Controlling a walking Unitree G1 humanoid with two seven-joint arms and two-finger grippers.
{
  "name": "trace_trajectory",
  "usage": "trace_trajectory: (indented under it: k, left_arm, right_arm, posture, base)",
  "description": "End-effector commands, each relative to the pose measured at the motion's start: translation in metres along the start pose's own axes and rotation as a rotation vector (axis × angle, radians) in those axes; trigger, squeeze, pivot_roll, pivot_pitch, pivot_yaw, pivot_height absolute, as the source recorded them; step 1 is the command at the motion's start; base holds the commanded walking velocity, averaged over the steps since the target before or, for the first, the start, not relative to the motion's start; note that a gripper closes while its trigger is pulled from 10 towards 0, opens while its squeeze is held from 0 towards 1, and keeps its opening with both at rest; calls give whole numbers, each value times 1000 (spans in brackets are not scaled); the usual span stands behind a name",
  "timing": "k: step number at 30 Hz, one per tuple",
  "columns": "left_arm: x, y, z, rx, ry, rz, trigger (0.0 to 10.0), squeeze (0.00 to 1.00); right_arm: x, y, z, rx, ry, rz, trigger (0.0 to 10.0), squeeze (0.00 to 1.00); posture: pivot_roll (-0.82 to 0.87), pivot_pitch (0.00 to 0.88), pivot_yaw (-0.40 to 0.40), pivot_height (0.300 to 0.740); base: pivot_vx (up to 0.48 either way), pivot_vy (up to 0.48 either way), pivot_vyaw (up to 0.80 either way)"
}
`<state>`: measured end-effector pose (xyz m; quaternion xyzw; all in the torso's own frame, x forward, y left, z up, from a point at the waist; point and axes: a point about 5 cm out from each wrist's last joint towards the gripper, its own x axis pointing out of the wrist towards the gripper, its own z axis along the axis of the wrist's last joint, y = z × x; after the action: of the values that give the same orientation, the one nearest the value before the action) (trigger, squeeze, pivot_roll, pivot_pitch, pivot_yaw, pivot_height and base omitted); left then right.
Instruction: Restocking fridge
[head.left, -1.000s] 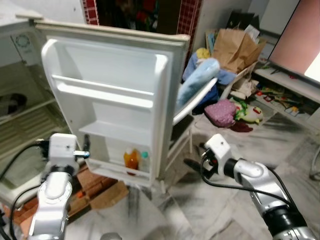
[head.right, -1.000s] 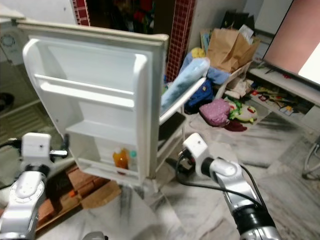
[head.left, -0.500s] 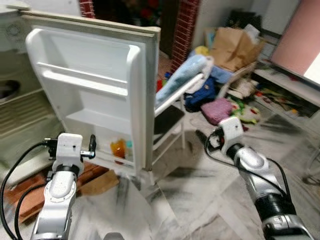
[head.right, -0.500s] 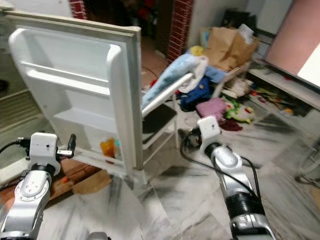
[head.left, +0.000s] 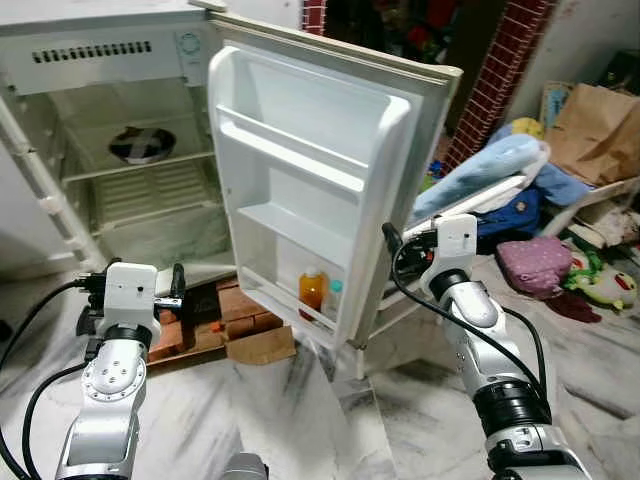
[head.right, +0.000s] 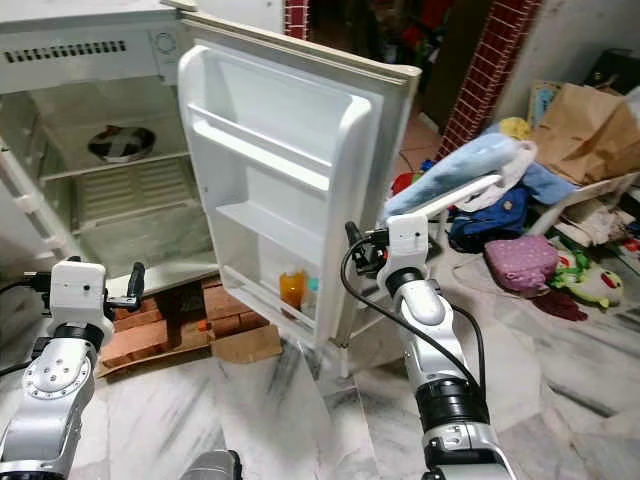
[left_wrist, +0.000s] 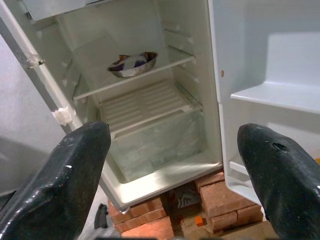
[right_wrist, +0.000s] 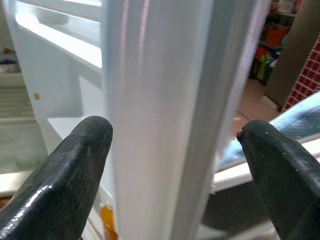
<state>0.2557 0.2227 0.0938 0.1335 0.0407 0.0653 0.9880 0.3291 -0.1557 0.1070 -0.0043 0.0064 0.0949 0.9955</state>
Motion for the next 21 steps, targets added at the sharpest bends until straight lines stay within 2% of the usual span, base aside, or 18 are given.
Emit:
trace_trajectory:
  k: [1,3,6,7,9,10,11,15,16,17,18,21]
  left_arm:
    - [2,-3,3,-5,-4,-8,10000,0]
    - [2,-3,2,-5,-3,-9,10000,0]
    - [0,-4,0,-11,8,-21,10000,0]
    - [0,-5,0,-12,8,-23,10000,0]
    - [0,-5,1,-12,8,-23,10000,0]
    - [-1,-5,1,-13,8,-24,10000,0]
    - [-1,-5,1,-13,8,-24,10000,0]
    - [-3,-4,0,-12,16,-25,10000,0]
    - [-4,-4,-1,-11,21,-27,10000,0]
    - [-5,-3,-2,-11,25,-28,10000,0]
    - [-7,-3,-3,-10,35,-31,10000,0]
    - [-15,-2,-10,-17,82,-36,10000,0]
  right_arm:
    - [-1,-3,8,3,-43,-14,10000,0]
    - [-1,-3,9,43,-47,-36,10000,0]
    - [-3,-4,12,34,-68,-52,10000,0]
    - [-4,-6,9,52,-57,-89,10000,137]
    - [-4,-7,8,56,-50,-101,10000,137]
    - [-5,-9,7,69,-46,-136,10000,659]
    - [-4,-11,5,79,-37,-155,10000,667]
    - [1,-13,1,117,-1,-181,10000,600]
    - [4,-10,1,134,6,-159,10000,400]
    - [6,-8,2,146,10,-143,10000,400]
    - [11,-4,3,159,15,-114,10000,0]
    - [27,6,16,200,-12,-45,10000,0]
  posture:
    - [107,0,-56,740]
    - [105,0,-57,740]
    - [105,0,-58,740]
    - [106,0,-59,740]
    - [106,0,-59,740]
    - [110,1,-60,740]
    - [111,2,-60,740]
    - [119,7,-61,740]
    - [122,9,-62,740]
    - [122,9,-62,740]
    - [129,14,-63,740]
    - [140,17,-66,740]
  base:
    - [0,0,500]
    - [0,0,0]
    - [0,0,0]
    - [0,0,0]
    - [0,0,0]
    - [0,0,0]
    - [0,0,0]
    - [0,0,0]
    - [0,0,0]
    - [0,0,0]
    - [0,0,0]
    - [0,0,0]
